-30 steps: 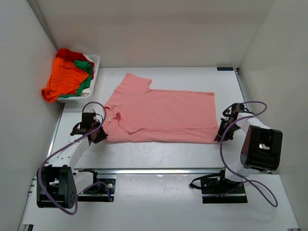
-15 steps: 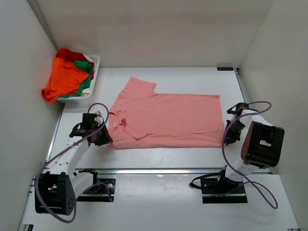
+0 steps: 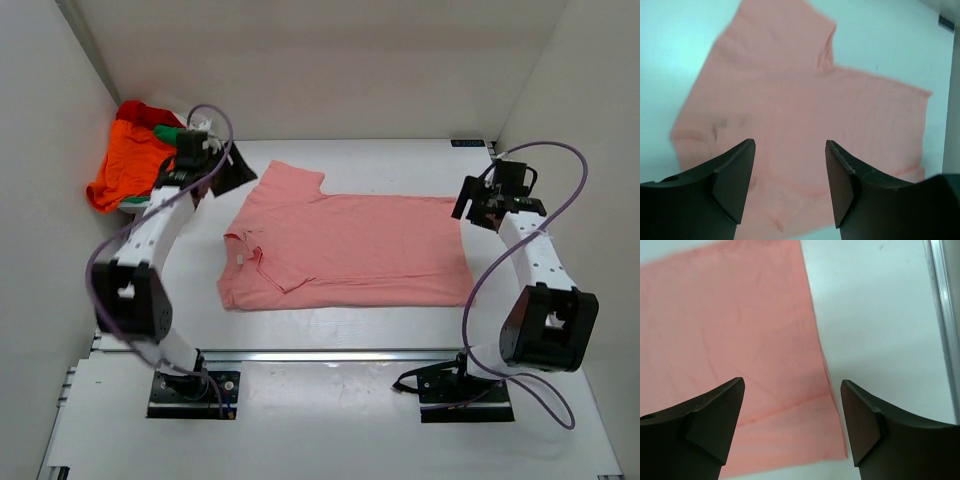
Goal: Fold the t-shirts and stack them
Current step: Fold the flattened tshirt in 1/3 of the way, then grap the side of the flattened tshirt furthest away from the robot with both arms
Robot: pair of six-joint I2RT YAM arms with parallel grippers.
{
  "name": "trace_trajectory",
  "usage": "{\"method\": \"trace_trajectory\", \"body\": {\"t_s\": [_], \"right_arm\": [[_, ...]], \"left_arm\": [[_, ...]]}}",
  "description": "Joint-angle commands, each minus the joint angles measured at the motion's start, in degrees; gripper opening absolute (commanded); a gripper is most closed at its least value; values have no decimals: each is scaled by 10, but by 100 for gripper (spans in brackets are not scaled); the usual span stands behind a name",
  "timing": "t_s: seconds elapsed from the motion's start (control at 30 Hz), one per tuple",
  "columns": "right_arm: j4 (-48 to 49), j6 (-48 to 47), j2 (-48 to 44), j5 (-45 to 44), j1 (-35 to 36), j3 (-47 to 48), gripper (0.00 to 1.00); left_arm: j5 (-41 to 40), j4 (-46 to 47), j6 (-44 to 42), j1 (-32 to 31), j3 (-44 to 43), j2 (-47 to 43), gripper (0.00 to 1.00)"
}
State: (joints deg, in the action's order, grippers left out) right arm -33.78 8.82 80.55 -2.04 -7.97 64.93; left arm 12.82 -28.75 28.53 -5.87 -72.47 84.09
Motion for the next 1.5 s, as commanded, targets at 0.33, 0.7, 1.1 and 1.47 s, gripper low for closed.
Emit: {"method": "trace_trajectory", "body": {"t_s": [0.33, 0.7, 1.1, 1.47], "right_arm": [[107, 95, 264, 22, -6, 182, 83], [51, 98, 378, -9, 18, 298, 84], [48, 103, 413, 10, 12, 327, 86], [46, 130, 456, 12, -4, 367, 79]], "left_arm": [[-56, -72, 15, -20, -679, 595, 70], [-106, -66, -2, -38, -730, 692, 74], [-94, -100, -33, -70, -710, 702, 15], [-59, -97, -27, -58, -713, 699, 0]]}}
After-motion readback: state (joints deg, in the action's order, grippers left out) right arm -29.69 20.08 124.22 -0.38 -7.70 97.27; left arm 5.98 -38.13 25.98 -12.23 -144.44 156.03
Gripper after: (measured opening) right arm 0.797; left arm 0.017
